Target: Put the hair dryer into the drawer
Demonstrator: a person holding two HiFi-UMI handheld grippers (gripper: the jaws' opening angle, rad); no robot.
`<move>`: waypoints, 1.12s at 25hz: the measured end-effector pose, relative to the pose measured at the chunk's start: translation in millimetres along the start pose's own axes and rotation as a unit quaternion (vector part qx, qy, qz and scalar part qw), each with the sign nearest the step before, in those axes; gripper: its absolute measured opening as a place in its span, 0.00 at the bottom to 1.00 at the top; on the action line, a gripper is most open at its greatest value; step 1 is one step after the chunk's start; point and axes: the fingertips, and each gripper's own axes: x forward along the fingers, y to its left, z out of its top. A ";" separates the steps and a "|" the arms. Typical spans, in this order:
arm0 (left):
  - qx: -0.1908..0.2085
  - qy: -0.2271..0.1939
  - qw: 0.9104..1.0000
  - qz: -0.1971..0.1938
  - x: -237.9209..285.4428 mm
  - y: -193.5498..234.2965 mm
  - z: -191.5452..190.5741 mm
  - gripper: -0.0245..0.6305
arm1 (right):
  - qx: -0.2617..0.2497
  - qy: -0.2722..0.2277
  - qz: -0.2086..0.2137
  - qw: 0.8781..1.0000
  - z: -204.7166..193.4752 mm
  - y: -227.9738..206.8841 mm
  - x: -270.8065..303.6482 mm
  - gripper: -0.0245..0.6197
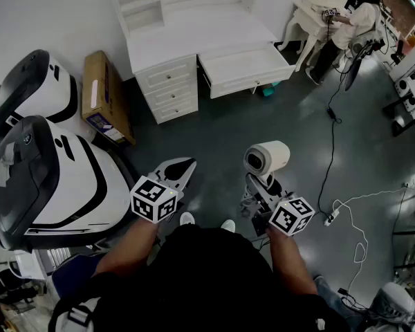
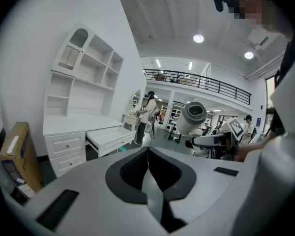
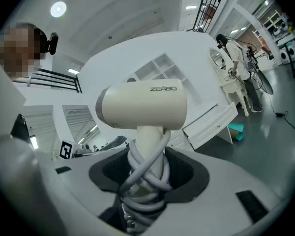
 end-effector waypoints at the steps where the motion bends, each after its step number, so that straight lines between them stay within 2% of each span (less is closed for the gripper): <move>1: 0.000 0.000 1.000 0.000 0.5 1.3 0.3 0.05 | -0.001 -0.001 0.000 1.000 0.9 0.3 1.2 0.39; 15: 0.002 -0.002 1.000 -0.009 2.2 7.5 5.2 0.05 | -0.004 -0.004 -0.004 1.000 -0.1 1.9 10.7 0.39; 20: 0.002 -0.002 1.000 -0.012 1.1 11.7 6.0 0.05 | 0.013 -0.004 0.009 1.000 -0.6 7.6 15.2 0.39; 28: 0.004 0.003 1.000 -0.024 -5.3 18.3 2.3 0.05 | 0.028 0.007 0.005 1.000 -11.5 14.4 21.9 0.39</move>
